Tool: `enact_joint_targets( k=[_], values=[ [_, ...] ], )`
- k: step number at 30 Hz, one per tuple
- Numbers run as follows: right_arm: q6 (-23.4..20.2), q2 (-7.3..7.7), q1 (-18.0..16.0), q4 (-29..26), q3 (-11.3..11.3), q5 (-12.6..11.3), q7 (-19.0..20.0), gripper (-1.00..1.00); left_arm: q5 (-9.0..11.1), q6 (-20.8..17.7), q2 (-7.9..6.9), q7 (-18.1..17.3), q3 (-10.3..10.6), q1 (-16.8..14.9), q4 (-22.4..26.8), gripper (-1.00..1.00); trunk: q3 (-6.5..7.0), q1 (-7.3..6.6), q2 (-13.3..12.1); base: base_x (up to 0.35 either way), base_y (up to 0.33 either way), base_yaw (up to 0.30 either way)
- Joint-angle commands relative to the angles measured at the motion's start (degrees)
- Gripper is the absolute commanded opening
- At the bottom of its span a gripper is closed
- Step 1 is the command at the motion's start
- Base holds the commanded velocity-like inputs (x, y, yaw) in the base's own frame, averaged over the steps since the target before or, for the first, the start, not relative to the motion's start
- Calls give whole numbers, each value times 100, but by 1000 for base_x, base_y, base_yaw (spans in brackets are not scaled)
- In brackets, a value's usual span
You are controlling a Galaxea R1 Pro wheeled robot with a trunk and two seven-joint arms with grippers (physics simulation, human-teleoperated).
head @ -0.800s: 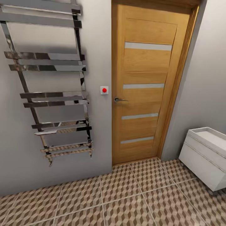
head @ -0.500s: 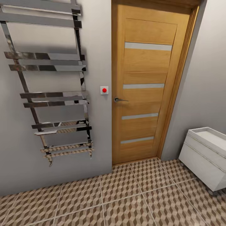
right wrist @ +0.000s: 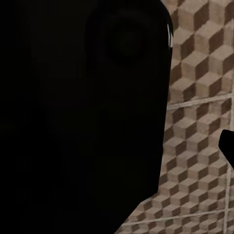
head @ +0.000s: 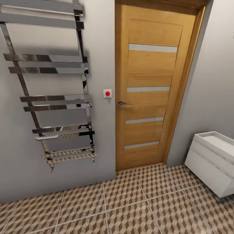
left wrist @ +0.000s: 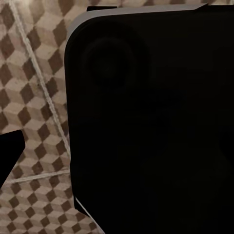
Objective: Take the four mousetraps from the cabinet in the bathroom and place them on the bathroom floor. Make sure all four end up on the same floor surface, and ensure that at least two of them are either under or directly next to the same bathroom sink.
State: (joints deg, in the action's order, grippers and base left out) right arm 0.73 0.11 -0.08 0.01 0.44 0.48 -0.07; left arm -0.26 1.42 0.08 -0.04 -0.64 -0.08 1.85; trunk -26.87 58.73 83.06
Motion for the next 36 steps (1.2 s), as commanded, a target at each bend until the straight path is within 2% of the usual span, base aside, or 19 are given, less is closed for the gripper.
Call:
enact_joint_targets(
  k=[1,29,36],
  values=[
    [9,2,-1,0,3,3,-1,100,-2,15,0,-1,-6,-1,-1,100,-3,0,2,0,0,-121],
    [23,7,-1,5,0,-8,-1,100,-1,16,0,13,-6,-1,0,100,71,0,2,0,0,-249],
    [18,5,-1,4,0,-1,-1,100,-1,23,0,11,-6,-1,0,100,79,0,2,0,0,-104]
  ],
)
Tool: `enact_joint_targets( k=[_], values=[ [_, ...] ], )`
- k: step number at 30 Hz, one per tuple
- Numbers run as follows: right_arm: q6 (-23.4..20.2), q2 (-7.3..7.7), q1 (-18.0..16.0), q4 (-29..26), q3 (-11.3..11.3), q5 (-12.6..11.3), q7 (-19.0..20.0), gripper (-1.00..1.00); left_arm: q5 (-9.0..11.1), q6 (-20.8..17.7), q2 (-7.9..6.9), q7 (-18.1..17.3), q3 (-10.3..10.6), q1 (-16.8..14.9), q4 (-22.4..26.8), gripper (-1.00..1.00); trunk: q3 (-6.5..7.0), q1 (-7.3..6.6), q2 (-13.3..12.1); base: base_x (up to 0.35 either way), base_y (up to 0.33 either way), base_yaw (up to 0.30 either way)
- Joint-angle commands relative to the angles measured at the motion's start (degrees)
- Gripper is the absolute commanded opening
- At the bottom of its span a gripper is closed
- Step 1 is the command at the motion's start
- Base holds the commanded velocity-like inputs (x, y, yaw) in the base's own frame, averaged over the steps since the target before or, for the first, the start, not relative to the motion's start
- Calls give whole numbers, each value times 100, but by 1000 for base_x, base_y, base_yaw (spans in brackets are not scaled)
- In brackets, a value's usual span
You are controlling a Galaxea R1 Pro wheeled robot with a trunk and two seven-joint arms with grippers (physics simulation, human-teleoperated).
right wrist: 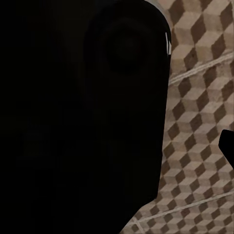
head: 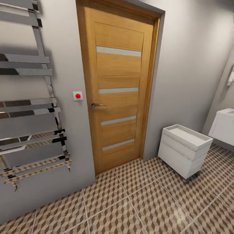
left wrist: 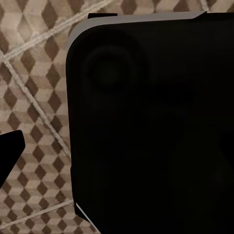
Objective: Take the four mousetraps from the cabinet in the bathroom and place them on the bathroom floor. Make sure all four end up on the same floor surface, and ensure that at least two of them are either under or directly next to the same bathroom sink.
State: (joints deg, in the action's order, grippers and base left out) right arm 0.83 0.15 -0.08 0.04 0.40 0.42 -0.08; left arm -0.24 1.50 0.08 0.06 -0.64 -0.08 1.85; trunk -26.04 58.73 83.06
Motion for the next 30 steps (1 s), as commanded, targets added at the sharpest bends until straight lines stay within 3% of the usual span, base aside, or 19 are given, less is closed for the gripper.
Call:
enact_joint_targets(
  k=[1,30],
  values=[
    [10,-1,-1,0,4,6,-1,100,-3,16,1,-2,-6,-1,0,100,-4,0,2,0,0,-19],
    [23,2,-1,3,12,19,-36,100,-1,17,1,3,-10,-1,0,100,-3,0,2,0,0,243]
  ],
)
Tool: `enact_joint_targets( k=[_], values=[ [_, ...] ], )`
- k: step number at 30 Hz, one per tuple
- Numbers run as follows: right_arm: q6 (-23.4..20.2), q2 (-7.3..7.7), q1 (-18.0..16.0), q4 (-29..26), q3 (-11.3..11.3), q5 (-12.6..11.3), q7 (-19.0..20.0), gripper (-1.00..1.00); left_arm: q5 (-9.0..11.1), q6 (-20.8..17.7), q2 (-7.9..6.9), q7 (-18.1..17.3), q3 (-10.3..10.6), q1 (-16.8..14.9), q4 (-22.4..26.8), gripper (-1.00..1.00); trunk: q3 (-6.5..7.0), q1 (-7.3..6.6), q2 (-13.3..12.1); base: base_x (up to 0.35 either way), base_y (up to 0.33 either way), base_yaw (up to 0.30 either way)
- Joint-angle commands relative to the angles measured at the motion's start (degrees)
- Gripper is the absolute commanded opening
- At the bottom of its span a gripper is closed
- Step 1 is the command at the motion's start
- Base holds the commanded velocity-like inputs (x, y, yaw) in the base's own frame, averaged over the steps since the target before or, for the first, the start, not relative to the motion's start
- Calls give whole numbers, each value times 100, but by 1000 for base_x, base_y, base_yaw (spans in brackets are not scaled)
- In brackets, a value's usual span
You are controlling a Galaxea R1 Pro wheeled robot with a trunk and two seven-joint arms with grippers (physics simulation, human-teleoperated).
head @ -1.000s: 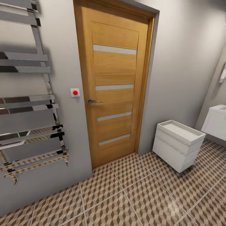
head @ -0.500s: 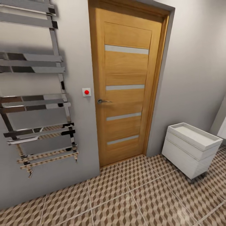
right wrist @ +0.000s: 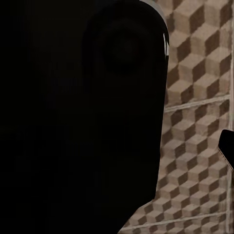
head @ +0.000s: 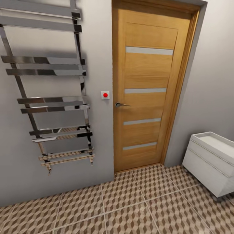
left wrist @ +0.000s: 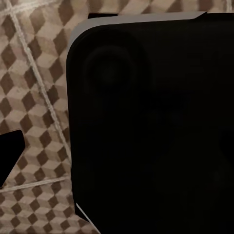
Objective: Take the four mousetraps from the cabinet in the bathroom and place them on the bathroom floor. Make sure all four end up on the same floor surface, and ensure that at least two of them are either under or directly next to the same bathroom sink.
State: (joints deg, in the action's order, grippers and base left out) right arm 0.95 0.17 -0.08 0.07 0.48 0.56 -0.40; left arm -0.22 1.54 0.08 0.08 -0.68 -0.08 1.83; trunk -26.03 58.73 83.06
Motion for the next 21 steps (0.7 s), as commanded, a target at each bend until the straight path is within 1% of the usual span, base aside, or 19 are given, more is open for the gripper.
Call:
enact_joint_targets(
  k=[1,21],
  values=[
    [10,1,-1,1,5,6,-4,100,-3,13,1,1,-6,-1,1,100,-4,0,2,0,0,274],
    [10,-8,-1,1,5,6,-4,100,11,13,1,1,-11,-1,1,100,-4,0,2,0,0,274]
  ],
)
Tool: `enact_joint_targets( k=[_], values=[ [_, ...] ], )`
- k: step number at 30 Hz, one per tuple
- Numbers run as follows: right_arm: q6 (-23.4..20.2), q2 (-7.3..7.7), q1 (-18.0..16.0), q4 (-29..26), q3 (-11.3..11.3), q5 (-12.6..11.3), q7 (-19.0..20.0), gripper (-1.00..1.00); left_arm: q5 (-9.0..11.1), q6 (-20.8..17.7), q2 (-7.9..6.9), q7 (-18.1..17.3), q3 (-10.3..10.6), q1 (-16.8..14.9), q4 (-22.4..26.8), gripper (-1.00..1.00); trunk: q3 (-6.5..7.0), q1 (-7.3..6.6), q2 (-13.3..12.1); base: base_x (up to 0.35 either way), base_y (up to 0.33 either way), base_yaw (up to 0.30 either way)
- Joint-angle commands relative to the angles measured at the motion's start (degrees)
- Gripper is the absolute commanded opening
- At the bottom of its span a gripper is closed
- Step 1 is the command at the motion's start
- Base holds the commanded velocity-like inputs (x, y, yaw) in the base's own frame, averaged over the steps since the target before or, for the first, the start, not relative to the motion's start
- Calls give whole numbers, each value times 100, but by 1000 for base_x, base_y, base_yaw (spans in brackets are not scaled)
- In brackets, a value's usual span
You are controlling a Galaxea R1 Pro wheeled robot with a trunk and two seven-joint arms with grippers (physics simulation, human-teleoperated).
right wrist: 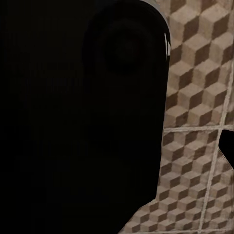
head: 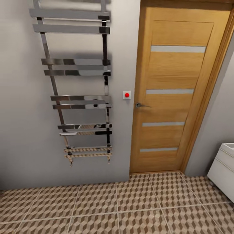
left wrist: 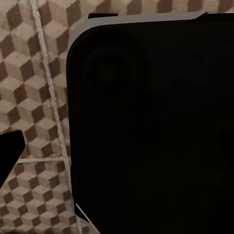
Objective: Take the four mousetraps from the cabinet in the bathroom and place them on the bathroom floor. Make sure all four end up on the same floor surface, and ensure that at least two of them are either under or directly next to the same bathroom sink.
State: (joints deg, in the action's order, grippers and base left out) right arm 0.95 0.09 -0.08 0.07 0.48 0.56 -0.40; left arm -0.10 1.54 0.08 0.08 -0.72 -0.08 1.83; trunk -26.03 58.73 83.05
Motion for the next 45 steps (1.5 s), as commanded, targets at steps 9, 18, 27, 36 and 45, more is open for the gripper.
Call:
enact_joint_targets(
  k=[9,18,27,36,45],
  values=[
    [10,0,-1,1,7,6,-4,100,1,13,1,1,-7,-1,1,100,-5,0,3,0,0,274],
    [10,-8,-1,1,8,6,-11,100,6,13,1,1,-9,-1,1,100,-5,0,3,0,0,274],
    [10,-8,-1,1,6,6,-13,100,153,13,1,1,-9,-1,1,100,-5,0,3,0,0,274],
    [10,-9,-1,-1,5,6,-13,100,329,13,1,-5,-7,-1,1,100,-5,0,3,0,0,274],
    [10,-13,-1,1,4,6,-13,100,343,13,1,-11,-7,-1,1,100,-5,0,3,0,0,274]
  ],
)
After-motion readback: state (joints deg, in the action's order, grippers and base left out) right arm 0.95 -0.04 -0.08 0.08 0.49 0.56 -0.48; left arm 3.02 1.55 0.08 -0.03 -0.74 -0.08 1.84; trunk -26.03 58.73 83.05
